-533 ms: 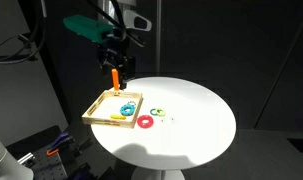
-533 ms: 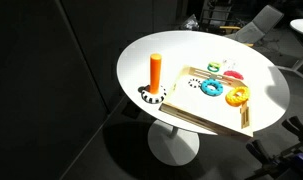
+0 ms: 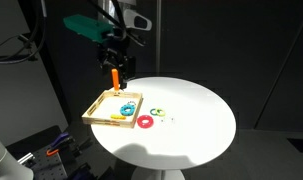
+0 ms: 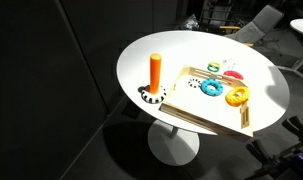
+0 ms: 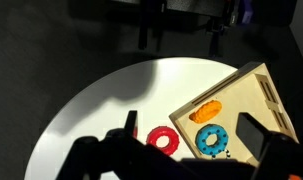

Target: Put the orange object inside the box

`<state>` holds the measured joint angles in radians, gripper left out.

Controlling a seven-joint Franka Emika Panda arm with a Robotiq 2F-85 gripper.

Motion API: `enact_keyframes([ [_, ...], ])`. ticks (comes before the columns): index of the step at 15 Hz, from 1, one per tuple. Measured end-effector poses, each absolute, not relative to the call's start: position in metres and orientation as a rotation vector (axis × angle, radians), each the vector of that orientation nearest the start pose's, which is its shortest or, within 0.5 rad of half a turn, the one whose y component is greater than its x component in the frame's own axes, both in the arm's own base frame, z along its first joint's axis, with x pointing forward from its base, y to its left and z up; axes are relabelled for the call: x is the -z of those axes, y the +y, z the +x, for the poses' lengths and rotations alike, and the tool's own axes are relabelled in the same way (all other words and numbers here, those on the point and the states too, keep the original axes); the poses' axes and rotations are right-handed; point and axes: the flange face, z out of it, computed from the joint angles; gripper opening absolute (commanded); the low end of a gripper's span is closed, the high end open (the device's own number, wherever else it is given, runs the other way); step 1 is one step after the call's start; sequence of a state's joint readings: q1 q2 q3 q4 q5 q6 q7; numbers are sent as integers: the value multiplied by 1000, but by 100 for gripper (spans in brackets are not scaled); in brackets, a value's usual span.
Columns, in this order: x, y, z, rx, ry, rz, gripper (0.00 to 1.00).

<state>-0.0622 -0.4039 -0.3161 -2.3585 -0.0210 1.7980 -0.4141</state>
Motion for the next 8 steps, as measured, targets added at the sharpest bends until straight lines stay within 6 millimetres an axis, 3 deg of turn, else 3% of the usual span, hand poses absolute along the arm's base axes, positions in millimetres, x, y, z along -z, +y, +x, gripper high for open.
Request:
enact_keyframes([
  [4, -461, -169, 388, -137, -71, -2988, 100],
  [8, -461, -186, 413, -24, 18, -2991, 100],
])
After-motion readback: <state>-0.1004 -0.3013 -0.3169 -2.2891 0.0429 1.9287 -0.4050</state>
